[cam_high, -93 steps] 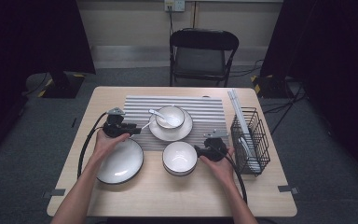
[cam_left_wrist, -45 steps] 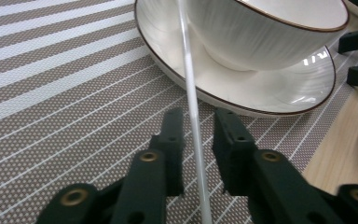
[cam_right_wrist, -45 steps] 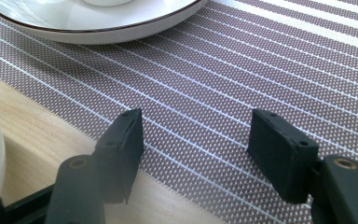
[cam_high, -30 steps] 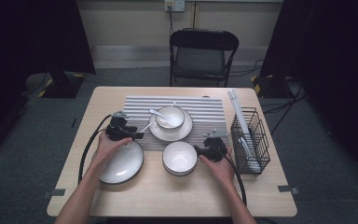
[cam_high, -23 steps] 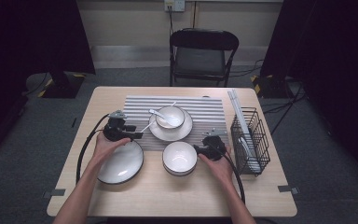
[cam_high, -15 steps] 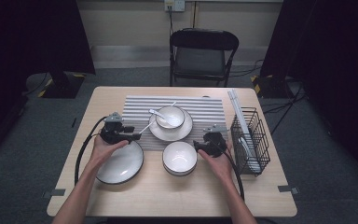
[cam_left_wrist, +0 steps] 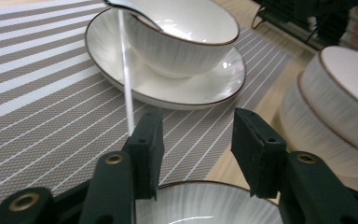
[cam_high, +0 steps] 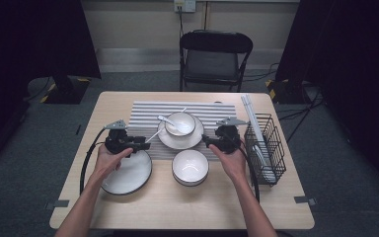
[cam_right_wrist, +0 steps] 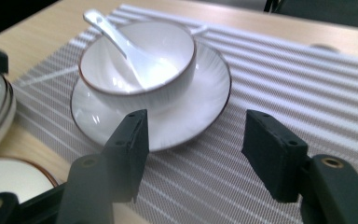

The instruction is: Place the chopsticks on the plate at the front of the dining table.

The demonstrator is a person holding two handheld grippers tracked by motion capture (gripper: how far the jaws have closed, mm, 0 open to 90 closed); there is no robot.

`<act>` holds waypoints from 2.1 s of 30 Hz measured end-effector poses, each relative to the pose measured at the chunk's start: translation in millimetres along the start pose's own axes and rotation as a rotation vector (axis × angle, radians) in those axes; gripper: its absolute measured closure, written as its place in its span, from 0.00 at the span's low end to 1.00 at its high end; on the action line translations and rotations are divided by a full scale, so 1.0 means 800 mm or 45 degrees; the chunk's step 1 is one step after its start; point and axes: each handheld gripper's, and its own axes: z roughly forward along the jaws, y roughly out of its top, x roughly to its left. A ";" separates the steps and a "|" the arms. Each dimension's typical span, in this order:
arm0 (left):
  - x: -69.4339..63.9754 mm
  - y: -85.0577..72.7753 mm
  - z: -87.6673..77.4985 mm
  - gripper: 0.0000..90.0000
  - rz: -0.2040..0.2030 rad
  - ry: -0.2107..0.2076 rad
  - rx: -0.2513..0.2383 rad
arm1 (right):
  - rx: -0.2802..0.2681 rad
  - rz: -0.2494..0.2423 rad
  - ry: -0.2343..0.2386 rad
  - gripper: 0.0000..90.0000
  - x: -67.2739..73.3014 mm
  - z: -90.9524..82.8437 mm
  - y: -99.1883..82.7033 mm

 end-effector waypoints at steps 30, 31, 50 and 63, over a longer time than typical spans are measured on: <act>-0.006 0.001 -0.003 0.53 0.033 -0.014 -0.060 | -0.096 -0.009 -0.168 0.53 -0.078 -0.068 0.078; -0.006 0.001 -0.002 0.53 0.036 -0.019 -0.061 | -0.100 -0.010 -0.181 0.54 -0.081 -0.071 0.078; -0.012 0.003 0.004 0.39 0.025 0.058 -0.055 | -0.060 0.030 -0.263 0.55 -0.107 -0.069 0.064; -0.017 0.004 0.005 0.37 0.077 0.122 -0.040 | -0.019 0.018 -0.242 0.63 -0.106 -0.065 0.065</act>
